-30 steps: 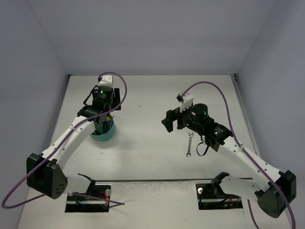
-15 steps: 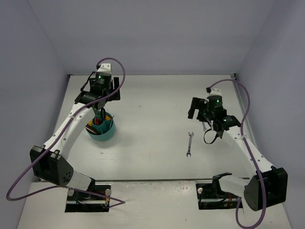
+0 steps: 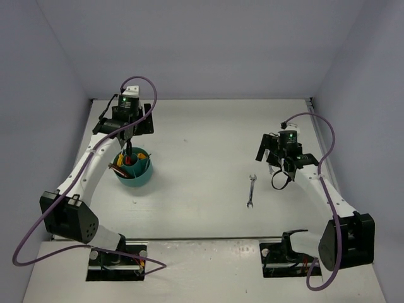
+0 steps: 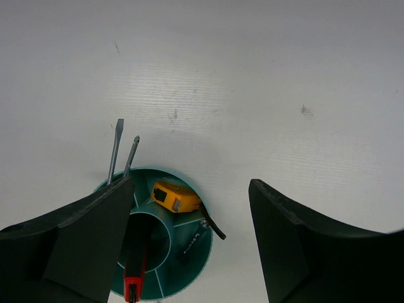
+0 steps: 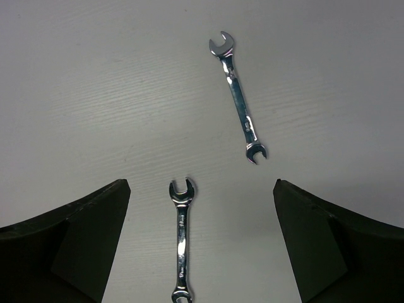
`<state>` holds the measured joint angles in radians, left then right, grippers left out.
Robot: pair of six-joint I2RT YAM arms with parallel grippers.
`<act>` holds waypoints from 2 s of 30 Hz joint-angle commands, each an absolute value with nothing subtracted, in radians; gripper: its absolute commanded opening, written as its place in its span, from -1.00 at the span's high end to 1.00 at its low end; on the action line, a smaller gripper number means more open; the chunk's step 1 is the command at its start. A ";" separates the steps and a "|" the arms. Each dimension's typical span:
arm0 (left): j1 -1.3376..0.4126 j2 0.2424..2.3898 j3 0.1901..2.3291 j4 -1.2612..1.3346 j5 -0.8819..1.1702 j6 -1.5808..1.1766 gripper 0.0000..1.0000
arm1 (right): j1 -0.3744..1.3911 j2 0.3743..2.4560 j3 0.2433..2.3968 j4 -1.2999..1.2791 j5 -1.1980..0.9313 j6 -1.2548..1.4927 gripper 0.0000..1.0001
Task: Sort the tools into containers
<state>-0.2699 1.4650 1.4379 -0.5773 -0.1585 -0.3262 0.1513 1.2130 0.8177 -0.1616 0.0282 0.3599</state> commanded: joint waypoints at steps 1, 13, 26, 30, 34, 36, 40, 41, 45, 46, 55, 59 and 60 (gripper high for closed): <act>-0.255 1.382 1.438 -0.583 -0.108 -0.323 -0.40 | 0.105 1.226 0.813 -0.140 0.057 0.363 -0.91; -0.236 1.145 1.259 -0.600 -0.055 -0.351 -0.42 | 0.058 1.224 0.796 -0.131 0.085 0.371 -0.89; -0.236 1.016 1.106 -0.570 0.053 -0.384 -0.42 | 0.280 1.384 0.753 -0.115 0.067 0.416 -0.60; -0.236 1.004 1.093 -0.568 0.060 -0.381 -0.43 | 0.358 1.431 0.742 -0.123 0.104 0.464 -0.60; -0.236 0.988 1.071 -0.557 0.046 -0.380 -0.43 | 0.407 1.470 0.725 -0.136 0.141 0.516 -0.58; -0.236 0.978 1.064 -0.550 0.049 -0.383 -0.43 | 0.427 1.476 0.715 -0.137 0.165 0.541 -0.54; -0.236 0.966 1.051 -0.537 0.049 -0.388 -0.43 | 0.455 1.495 0.708 -0.144 0.180 0.571 -0.44; -0.236 0.965 1.051 -0.537 0.049 -0.388 -0.43 | 0.461 1.498 0.705 -0.147 0.182 0.577 -0.39; -0.235 0.962 1.054 -0.536 0.047 -0.387 -0.43 | 0.487 1.540 0.698 -0.150 0.180 0.597 -0.25; -0.234 0.961 1.053 -0.534 0.045 -0.387 -0.43 | 0.493 1.547 0.697 -0.150 0.173 0.602 -0.17; -0.233 0.956 1.048 -0.527 0.060 -0.391 -0.43 | 0.548 1.565 0.708 -0.149 0.110 0.625 0.64; -0.234 0.962 1.043 -0.495 0.127 -0.412 -0.43 | 0.580 1.572 0.801 -0.145 0.121 0.587 1.00; -0.235 0.962 1.039 -0.485 0.146 -0.421 -0.43 | 0.590 1.576 0.820 -0.142 0.129 0.576 1.00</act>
<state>-0.2409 0.9741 1.0355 -0.5774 0.0699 -0.3833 0.5485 1.5374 0.7500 -0.1009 0.1649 0.5859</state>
